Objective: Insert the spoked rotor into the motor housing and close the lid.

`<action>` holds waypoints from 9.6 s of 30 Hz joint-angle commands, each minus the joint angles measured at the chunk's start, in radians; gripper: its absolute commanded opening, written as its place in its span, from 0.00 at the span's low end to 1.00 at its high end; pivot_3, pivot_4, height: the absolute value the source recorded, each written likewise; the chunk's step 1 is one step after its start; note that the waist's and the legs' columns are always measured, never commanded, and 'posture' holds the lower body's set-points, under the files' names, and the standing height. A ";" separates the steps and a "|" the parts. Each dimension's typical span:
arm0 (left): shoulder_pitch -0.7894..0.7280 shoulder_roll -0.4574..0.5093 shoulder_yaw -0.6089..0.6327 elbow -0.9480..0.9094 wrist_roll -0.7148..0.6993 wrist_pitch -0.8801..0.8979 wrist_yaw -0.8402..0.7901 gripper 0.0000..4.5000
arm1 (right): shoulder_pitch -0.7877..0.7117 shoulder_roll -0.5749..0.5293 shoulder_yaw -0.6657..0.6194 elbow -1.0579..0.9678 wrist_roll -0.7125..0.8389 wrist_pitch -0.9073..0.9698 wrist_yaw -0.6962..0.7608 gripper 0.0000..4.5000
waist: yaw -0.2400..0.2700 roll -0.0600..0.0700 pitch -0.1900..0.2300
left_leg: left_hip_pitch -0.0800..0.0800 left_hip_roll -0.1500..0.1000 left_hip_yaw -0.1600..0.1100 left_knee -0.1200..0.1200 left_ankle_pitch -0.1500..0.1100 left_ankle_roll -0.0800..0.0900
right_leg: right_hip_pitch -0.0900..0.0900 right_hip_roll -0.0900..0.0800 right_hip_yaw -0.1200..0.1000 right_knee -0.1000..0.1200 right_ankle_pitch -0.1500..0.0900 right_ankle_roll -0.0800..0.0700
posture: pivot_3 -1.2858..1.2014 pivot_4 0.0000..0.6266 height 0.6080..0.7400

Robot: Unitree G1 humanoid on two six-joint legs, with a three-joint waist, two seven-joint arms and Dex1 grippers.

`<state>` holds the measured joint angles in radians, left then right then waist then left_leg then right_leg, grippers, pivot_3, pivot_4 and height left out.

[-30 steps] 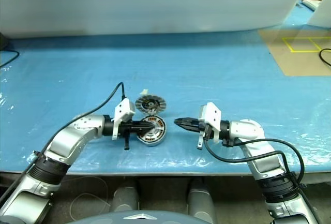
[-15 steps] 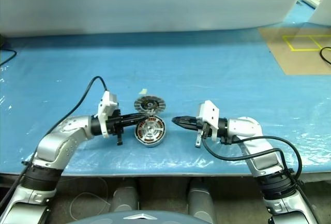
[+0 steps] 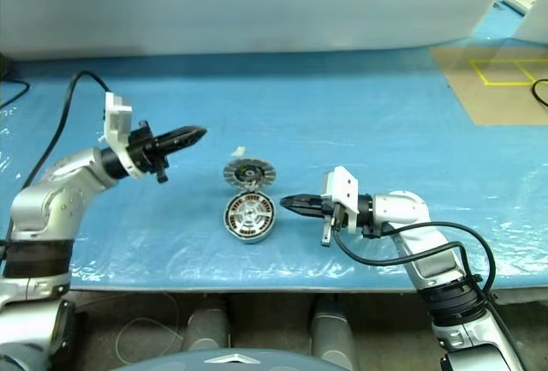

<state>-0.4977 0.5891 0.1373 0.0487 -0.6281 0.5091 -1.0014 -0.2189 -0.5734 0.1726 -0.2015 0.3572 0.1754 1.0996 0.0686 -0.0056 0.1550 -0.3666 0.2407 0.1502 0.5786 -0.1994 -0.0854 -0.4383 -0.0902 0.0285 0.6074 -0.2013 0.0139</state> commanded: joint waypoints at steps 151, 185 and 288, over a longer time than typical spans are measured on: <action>0.506 0.013 -0.059 -0.284 0.121 -0.218 -0.103 0.00 | -0.201 0.171 0.138 0.133 -0.058 0.164 -0.071 0.99 | -0.006 -0.003 0.002 | 0.001 0.001 0.002 -0.006 -0.001 0.000 | -0.002 0.000 0.000 -0.002 0.000 0.000 | 0.52 0.24 1.00; 0.633 -0.052 -0.058 -0.292 0.168 -0.383 0.051 0.00 | -0.191 0.250 0.241 0.182 -0.213 0.206 -0.156 0.79 | -0.025 -0.004 0.001 | 0.004 0.001 0.002 -0.006 -0.001 0.000 | -0.001 0.000 0.000 -0.001 0.000 0.000 | 0.52 0.24 1.00; 0.332 -0.066 -0.305 -0.109 0.368 -0.213 0.094 0.00 | -0.175 0.239 -0.021 0.085 0.040 0.448 -0.204 0.99 | -0.002 0.003 -0.012 | 0.006 -0.002 0.003 -0.013 -0.001 -0.001 | 0.002 -0.001 0.001 -0.006 -0.003 0.003 | 0.52 0.24 1.00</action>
<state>-0.1809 0.5256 -0.1304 -0.0834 -0.2882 0.2888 -0.9023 -0.3925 -0.3404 0.1913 -0.0639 0.3311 0.5694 0.9028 0.0668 -0.0022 0.1425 -0.3605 0.2393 0.1532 0.5653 -0.2000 -0.0862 -0.4370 -0.0906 0.0298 0.6019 -0.2039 0.0168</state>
